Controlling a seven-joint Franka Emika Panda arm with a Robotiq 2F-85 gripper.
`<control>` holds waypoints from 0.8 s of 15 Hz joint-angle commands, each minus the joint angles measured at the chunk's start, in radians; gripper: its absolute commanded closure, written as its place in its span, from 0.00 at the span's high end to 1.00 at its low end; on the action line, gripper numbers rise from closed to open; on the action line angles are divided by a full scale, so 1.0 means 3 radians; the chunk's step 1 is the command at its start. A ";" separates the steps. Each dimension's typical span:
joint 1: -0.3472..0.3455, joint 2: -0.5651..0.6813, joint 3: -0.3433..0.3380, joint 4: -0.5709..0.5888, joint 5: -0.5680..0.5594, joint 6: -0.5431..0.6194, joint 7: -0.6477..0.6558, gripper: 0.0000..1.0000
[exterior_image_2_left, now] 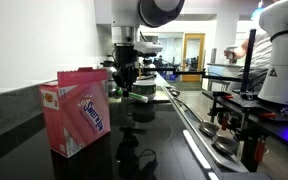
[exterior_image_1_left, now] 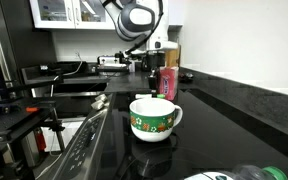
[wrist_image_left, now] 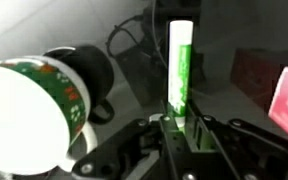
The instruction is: Put the green marker inside the white and green mug
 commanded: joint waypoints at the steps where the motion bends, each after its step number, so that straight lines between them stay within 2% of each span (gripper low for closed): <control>1: -0.0079 -0.0201 -0.0138 0.0077 -0.0062 -0.0152 0.0272 0.05; 3: -0.0182 -0.0272 -0.0176 0.0150 -0.0048 -0.0373 0.0283 0.05; 6: -0.0460 -0.0332 -0.0065 0.0341 0.0137 -0.1222 0.0081 0.05; 9: -0.0683 -0.0259 -0.0016 0.0577 0.0297 -0.1895 0.0038 0.05; 12: -0.0859 -0.0154 0.0019 0.0723 0.0489 -0.2285 0.0024 0.05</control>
